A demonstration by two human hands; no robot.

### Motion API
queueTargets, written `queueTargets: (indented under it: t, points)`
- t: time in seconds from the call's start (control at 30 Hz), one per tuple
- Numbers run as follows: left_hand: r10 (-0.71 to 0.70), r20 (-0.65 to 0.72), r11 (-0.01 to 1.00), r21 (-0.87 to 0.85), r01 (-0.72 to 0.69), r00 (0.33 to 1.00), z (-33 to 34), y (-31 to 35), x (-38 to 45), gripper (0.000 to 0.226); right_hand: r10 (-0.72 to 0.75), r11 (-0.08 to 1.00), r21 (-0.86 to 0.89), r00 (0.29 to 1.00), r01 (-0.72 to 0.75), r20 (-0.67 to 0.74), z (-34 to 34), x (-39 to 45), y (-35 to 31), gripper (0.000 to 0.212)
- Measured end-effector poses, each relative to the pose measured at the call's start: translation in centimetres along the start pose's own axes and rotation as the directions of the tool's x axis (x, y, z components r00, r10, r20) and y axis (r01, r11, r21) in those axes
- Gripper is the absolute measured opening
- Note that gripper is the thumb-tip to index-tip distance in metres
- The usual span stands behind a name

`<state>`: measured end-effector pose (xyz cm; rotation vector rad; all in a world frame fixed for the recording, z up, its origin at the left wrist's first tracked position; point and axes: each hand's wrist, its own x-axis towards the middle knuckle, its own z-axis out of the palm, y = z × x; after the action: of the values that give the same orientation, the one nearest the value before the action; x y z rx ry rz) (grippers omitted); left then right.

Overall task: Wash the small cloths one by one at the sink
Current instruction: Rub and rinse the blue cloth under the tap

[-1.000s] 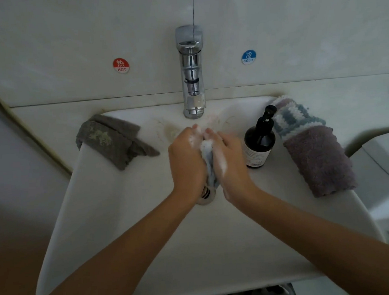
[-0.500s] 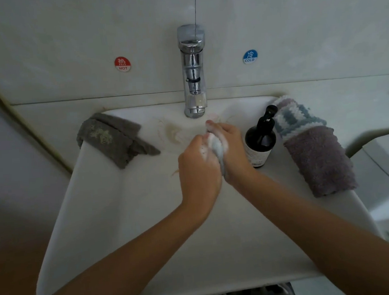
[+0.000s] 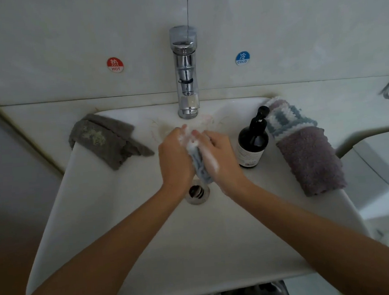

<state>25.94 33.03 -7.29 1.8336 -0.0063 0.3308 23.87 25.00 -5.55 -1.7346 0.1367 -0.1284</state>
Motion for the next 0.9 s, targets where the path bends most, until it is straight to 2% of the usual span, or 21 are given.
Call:
queueTargets:
  t: [0.07, 0.17, 0.23, 0.33, 0.4, 0.43, 0.53, 0.73, 0.83, 0.9]
  points:
    - [0.005, 0.000, 0.999, 0.041, -0.005, 1.000, 0.2, 0.1, -1.0, 0.034, 0.023, 1.000, 0.018, 1.000, -0.023, 0.021, -0.3, 0.7, -0.4, 0.040]
    - [0.022, 0.000, 1.000, 0.007, -0.022, 1.000, 1.1, 1.8, -3.4, 0.031, 0.167, 0.966, 0.214, 0.983, -0.148, -0.072, -0.7, 1.5, -0.6, 0.042]
    - [0.007, 0.000, 1.000, -0.022, -0.007, 1.000, 1.1, 1.3, -2.7, 0.031, 0.226, 0.952, 0.227, 0.972, -0.206, -0.066, -0.5, 0.6, -0.4, 0.039]
    - [0.042, 0.091, 0.992, 0.118, -0.053, 0.995, -0.1, -0.5, 0.1, 0.039, 0.098, 0.994, 0.048, 0.995, -0.098, -0.004, 0.0, -0.6, -0.2, 0.039]
    - [0.069, 0.168, 0.959, 0.260, -0.112, 0.983, -1.0, -0.6, 1.3, 0.034, 0.046, 0.998, 0.035, 0.999, -0.047, 0.019, -0.4, -0.3, -0.8, 0.037]
    - [0.090, 0.175, 0.951, 0.278, -0.137, 0.980, -1.4, -0.5, 1.7, 0.031, 0.050, 0.997, 0.057, 0.998, -0.051, 0.024, -0.6, 0.0, -1.2, 0.036]
    - [0.099, 0.166, 0.966, 0.220, -0.134, 0.981, -2.8, 0.0, 2.7, 0.036, 0.123, 0.980, 0.153, 0.992, -0.125, 0.025, -1.3, 0.6, -1.4, 0.041]
    - [0.089, 0.282, 0.976, 0.167, -0.140, 0.955, -4.8, 1.2, 3.6, 0.045, 0.098, 0.965, 0.248, 0.995, -0.089, -0.023, -2.8, 1.0, -1.6, 0.029]
    - [0.022, 0.402, 0.989, 0.128, -0.080, 0.916, -5.6, 2.0, 3.6, 0.035, 0.097, 0.966, 0.246, 0.993, -0.077, -0.069, -3.1, 1.3, -1.2, 0.025]
    - [-0.032, 0.516, 0.992, 0.121, -0.036, 0.856, -6.4, 2.5, 3.5, 0.021, 0.077, 0.962, 0.269, 0.994, -0.052, -0.083, -3.2, 1.3, -1.0, 0.020]
